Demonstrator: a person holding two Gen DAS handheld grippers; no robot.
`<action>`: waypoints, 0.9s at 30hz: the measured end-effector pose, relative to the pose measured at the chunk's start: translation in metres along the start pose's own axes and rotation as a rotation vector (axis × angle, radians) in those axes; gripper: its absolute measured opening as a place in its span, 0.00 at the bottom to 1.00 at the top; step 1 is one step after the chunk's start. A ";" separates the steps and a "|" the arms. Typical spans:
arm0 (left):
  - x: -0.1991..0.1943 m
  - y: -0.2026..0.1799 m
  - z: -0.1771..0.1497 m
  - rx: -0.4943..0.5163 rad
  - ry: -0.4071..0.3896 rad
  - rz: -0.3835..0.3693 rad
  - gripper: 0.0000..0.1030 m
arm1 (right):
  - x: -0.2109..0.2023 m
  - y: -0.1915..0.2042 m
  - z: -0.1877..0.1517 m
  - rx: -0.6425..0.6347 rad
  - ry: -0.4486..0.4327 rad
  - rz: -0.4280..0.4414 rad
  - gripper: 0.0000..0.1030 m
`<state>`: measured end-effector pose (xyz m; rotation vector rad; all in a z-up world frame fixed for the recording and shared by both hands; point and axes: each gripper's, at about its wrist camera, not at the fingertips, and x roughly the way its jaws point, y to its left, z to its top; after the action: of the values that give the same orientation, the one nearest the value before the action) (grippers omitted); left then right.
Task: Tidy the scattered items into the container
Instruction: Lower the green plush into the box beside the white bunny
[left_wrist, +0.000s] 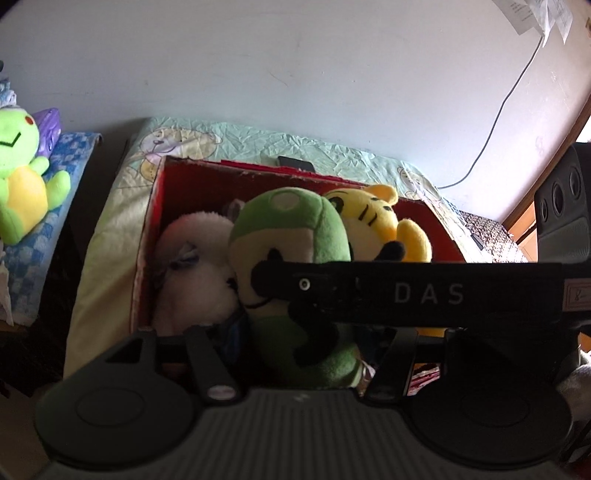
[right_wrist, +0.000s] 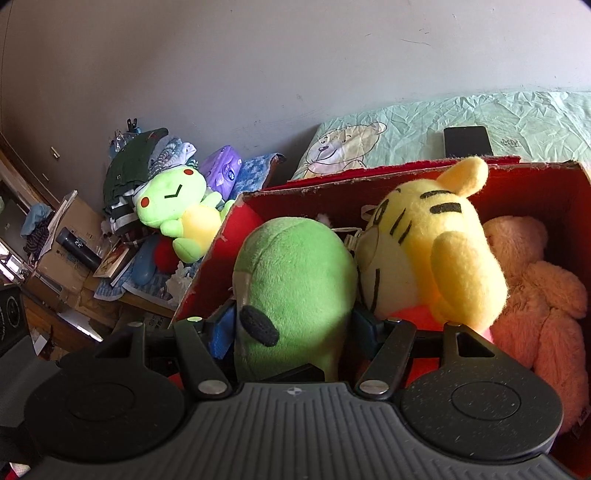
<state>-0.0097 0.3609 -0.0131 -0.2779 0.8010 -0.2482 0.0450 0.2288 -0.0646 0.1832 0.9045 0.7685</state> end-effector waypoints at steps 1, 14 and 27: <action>0.001 0.000 0.000 0.002 0.005 0.001 0.63 | -0.003 0.001 0.000 -0.001 0.003 0.001 0.65; -0.027 -0.014 0.003 0.047 -0.049 0.045 0.65 | -0.025 -0.002 0.004 0.054 -0.030 0.005 0.35; 0.001 -0.019 0.008 0.000 0.066 0.187 0.60 | -0.013 -0.021 0.001 0.137 -0.001 0.033 0.39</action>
<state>-0.0051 0.3439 -0.0016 -0.1938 0.8863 -0.0823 0.0523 0.2048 -0.0653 0.3199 0.9560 0.7372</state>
